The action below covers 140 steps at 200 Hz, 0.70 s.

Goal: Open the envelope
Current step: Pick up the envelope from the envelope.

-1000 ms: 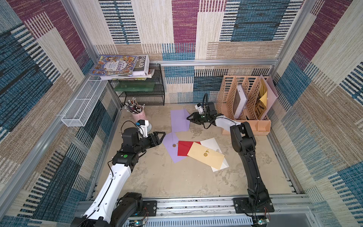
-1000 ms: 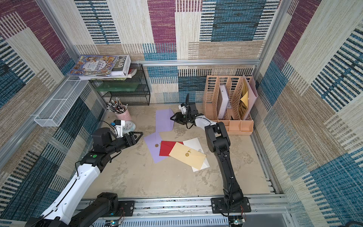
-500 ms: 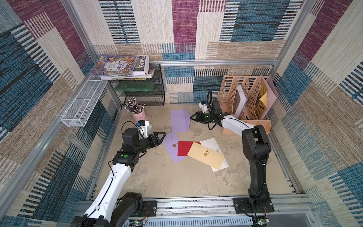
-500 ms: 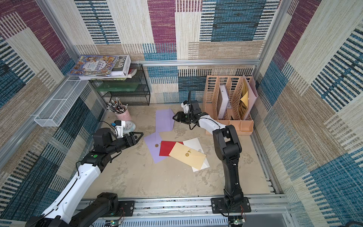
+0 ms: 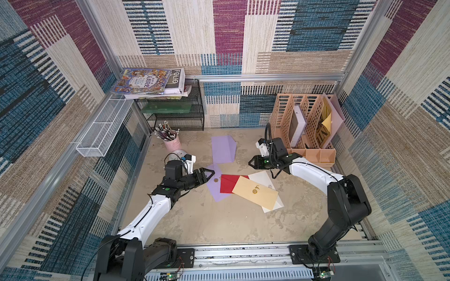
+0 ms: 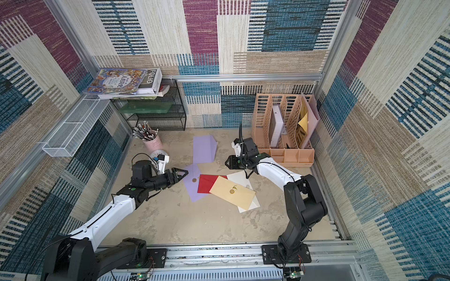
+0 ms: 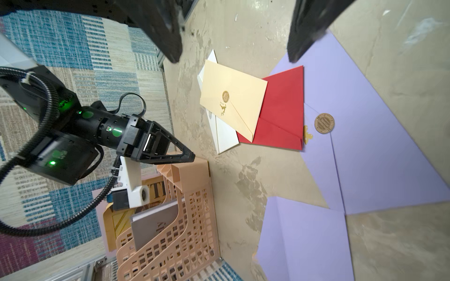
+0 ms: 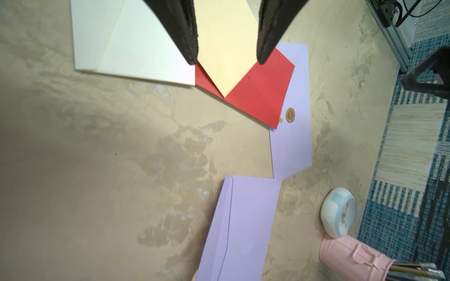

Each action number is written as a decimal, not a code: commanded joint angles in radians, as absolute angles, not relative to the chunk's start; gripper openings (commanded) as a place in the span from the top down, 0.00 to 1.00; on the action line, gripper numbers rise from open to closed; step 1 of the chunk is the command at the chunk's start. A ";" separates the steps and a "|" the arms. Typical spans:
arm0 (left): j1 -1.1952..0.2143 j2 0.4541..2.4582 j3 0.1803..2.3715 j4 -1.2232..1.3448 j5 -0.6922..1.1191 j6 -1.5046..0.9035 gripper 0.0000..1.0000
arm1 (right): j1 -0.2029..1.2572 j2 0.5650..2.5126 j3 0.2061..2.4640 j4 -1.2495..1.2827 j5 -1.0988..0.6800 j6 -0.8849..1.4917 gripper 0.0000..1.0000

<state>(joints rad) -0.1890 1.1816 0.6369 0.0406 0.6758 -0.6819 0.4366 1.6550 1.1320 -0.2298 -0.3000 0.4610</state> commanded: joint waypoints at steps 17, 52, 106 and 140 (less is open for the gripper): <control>-0.297 1.285 0.626 0.220 0.654 -0.770 0.30 | 0.418 1.598 1.016 -0.238 -0.251 0.458 0.57; -0.402 1.460 0.614 0.401 0.660 -0.904 0.30 | 0.387 1.616 0.957 -0.222 -0.284 0.456 0.57; -0.525 1.711 0.642 0.694 0.672 -1.077 0.33 | 0.353 1.622 0.921 -0.224 -0.305 0.438 0.57; -0.566 1.785 0.701 0.677 0.658 -1.082 0.35 | 0.344 1.600 0.872 -0.216 -0.307 0.438 0.57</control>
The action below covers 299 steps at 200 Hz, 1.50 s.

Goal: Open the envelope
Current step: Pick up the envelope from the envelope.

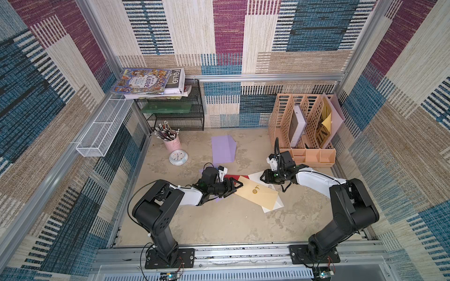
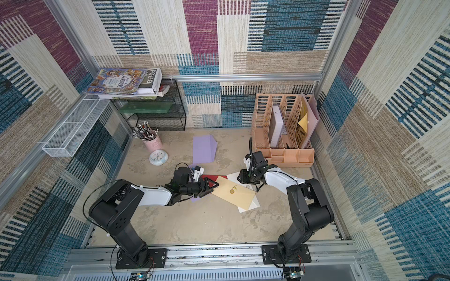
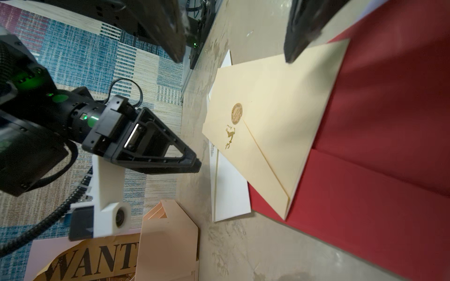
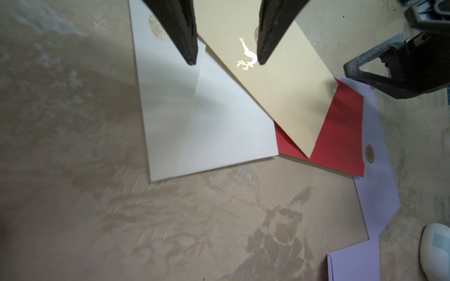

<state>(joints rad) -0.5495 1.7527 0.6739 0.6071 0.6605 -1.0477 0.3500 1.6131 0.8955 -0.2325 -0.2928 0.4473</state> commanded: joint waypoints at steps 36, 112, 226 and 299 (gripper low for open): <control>-0.568 1.769 0.721 0.542 0.630 -1.039 0.36 | 0.339 1.588 0.823 -0.197 -0.319 0.451 0.57; -0.595 1.834 0.699 0.571 0.627 -1.067 0.37 | 0.296 1.562 0.775 -0.179 -0.342 0.451 0.57; -0.591 1.852 0.765 0.463 0.606 -1.010 0.37 | 0.291 1.502 0.689 -0.170 -0.460 0.459 0.62; -0.574 1.878 0.866 0.362 0.604 -0.960 0.37 | 0.283 1.408 0.639 -0.167 -0.523 0.494 0.63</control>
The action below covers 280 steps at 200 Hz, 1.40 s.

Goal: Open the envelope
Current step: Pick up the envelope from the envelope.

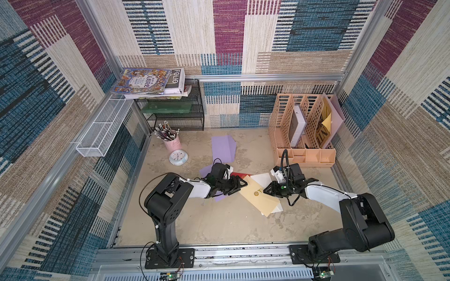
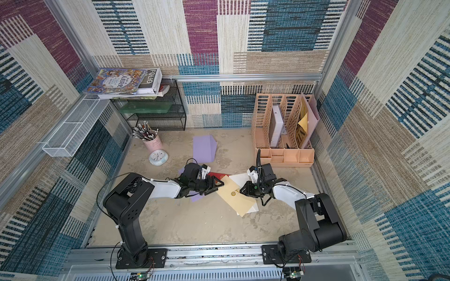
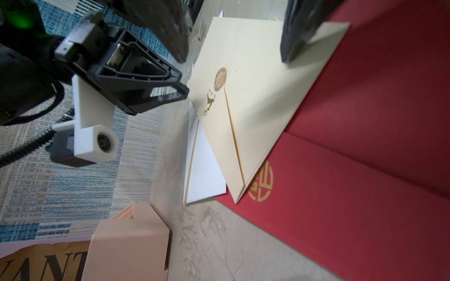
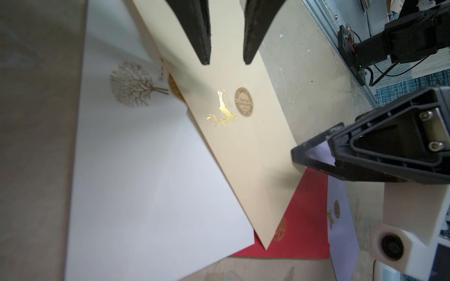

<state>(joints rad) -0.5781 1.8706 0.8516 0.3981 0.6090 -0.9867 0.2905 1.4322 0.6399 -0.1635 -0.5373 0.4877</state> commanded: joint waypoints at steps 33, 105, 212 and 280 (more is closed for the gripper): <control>-0.575 1.858 0.855 0.366 0.608 -0.962 0.37 | 0.220 1.385 0.630 -0.181 -0.514 0.486 0.58; -0.578 1.804 0.873 0.282 0.603 -0.901 0.37 | 0.189 1.423 0.570 -0.145 -0.567 0.476 0.61; -0.580 1.870 0.839 0.357 0.620 -0.950 0.37 | 0.153 1.459 0.533 -0.113 -0.640 0.469 0.64; -0.580 1.900 0.866 0.338 0.615 -0.943 0.37 | 0.157 1.450 0.515 -0.034 -0.847 0.500 0.73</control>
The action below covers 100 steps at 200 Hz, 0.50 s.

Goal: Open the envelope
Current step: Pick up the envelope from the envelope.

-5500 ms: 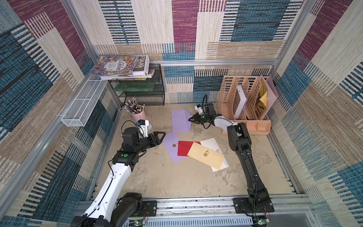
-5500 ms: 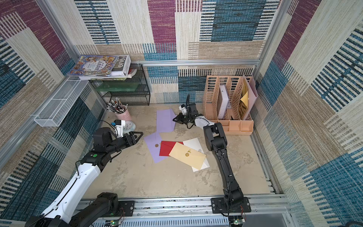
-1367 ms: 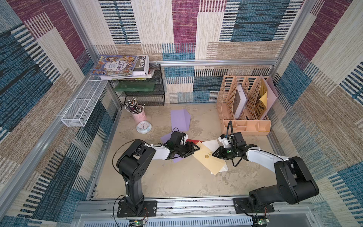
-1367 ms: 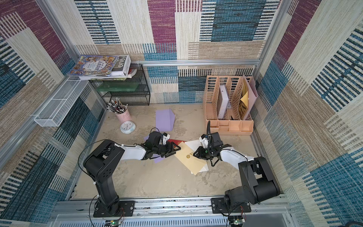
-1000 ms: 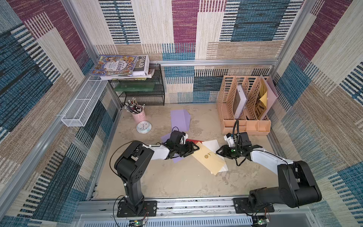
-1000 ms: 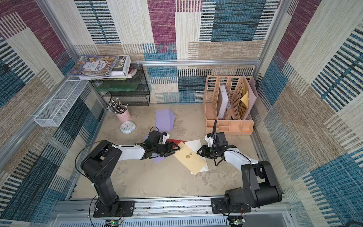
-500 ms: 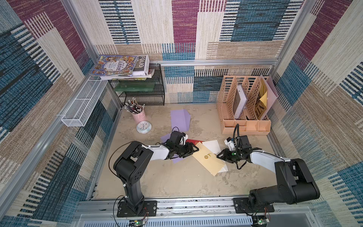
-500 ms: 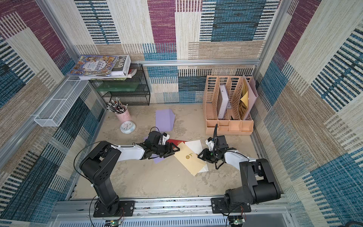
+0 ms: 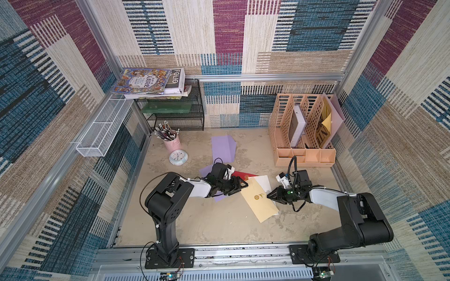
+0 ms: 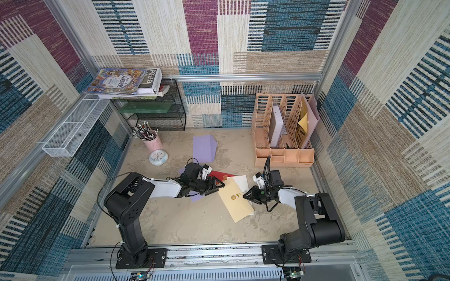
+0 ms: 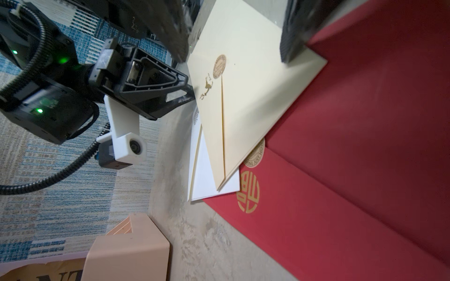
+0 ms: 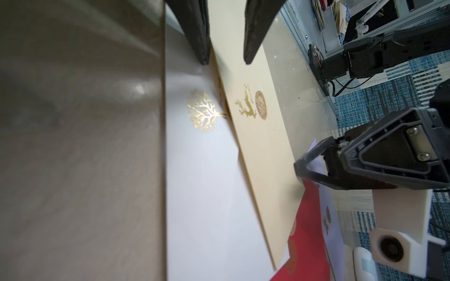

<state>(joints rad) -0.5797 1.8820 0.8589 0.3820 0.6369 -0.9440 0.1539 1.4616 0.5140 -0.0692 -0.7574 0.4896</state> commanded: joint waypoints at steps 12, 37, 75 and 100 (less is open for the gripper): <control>-0.580 1.909 0.873 0.343 0.619 -0.946 0.37 | 0.158 1.445 0.515 -0.024 -0.864 0.506 0.73; -0.579 1.919 0.878 0.352 0.623 -0.952 0.37 | 0.164 1.445 0.515 -0.002 -0.892 0.521 0.74; -0.580 1.916 0.879 0.349 0.623 -0.951 0.37 | 0.184 1.474 0.530 0.009 -0.887 0.531 0.75; -0.580 1.913 0.875 0.357 0.624 -0.954 0.37 | 0.206 1.513 0.543 0.028 -0.885 0.538 0.77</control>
<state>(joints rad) -0.5797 1.9099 0.8791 0.4061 0.6510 -0.9581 0.1898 1.4864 0.5301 -0.0063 -0.8692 0.5297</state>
